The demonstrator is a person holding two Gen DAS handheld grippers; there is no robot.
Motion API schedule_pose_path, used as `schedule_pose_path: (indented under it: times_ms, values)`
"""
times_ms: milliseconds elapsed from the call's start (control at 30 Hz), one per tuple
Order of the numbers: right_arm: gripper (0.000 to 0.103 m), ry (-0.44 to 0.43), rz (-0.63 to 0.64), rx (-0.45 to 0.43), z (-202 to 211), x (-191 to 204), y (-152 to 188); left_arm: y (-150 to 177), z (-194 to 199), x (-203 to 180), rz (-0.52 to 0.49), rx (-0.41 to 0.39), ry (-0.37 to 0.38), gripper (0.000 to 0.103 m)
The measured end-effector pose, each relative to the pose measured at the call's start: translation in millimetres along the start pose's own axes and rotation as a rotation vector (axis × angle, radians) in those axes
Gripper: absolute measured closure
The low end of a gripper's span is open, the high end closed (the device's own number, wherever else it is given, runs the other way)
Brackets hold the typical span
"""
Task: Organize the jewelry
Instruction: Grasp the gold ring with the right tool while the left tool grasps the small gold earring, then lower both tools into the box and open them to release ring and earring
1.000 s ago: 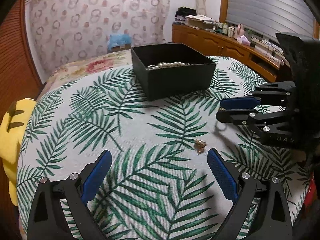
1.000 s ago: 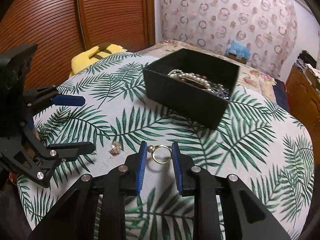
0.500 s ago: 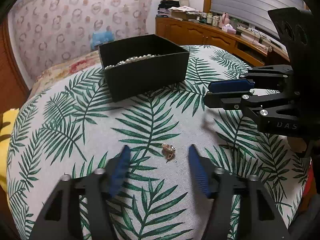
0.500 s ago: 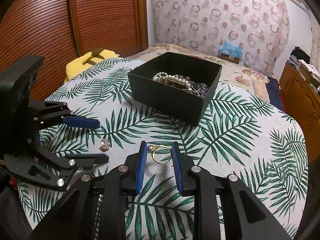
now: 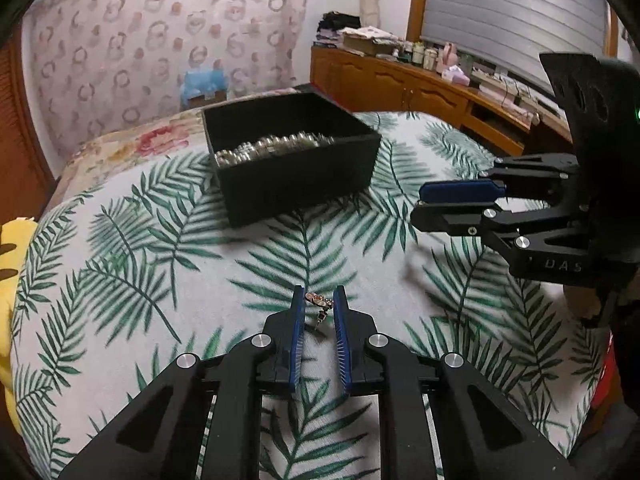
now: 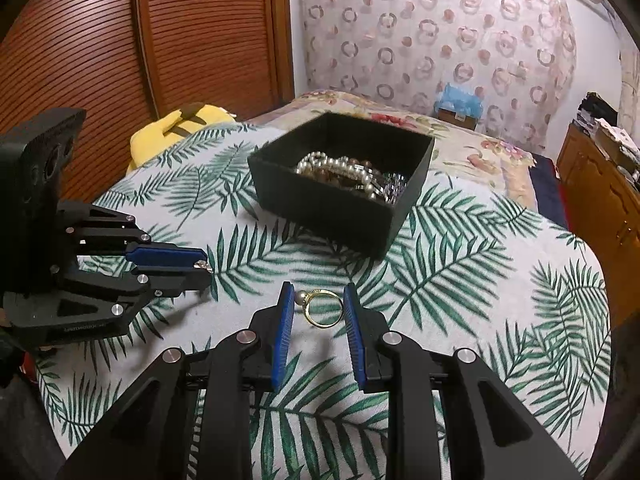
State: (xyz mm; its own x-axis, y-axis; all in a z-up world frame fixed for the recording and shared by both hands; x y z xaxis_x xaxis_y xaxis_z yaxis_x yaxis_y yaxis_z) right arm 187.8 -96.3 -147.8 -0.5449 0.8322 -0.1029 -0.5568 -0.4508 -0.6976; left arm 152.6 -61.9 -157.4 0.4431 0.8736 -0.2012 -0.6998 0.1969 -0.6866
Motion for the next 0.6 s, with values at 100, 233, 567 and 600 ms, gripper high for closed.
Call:
schedule_pose_path:
  times_ms: [100,233,567,600]
  values:
    - [0.076,-0.004,0.001,-0.017,1,-3,-12,-13,4,4,0.006,-0.023,-0.003,0.090]
    - [0.076,-0.009,0.003,-0.041,2,-8,-30,-31,8,11,0.017,-0.048,-0.010,0.090]
    - [0.076,-0.018,-0.008,-0.073,-16,-22,-67,-75,12,30,0.016,-0.095,-0.015,0.090]
    - [0.076,-0.018,-0.012,-0.075,-19,-25,-71,-81,10,32,0.015,-0.098,-0.016,0.090]
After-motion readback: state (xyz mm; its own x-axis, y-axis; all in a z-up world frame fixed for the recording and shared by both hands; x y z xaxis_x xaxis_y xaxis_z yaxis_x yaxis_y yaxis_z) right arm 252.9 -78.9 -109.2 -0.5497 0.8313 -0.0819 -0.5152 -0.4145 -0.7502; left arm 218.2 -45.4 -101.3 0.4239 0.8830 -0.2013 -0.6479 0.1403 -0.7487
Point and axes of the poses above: each gripper's, at about its wrist camera, not at the fingertips, and z roughly against the way its jaws point, x to its left, y to its underside, the point moved 9 cm from there along -z, roughly the way its jaws point, and after that the axes turned 11 degrees about y, right-handed, at the moved point
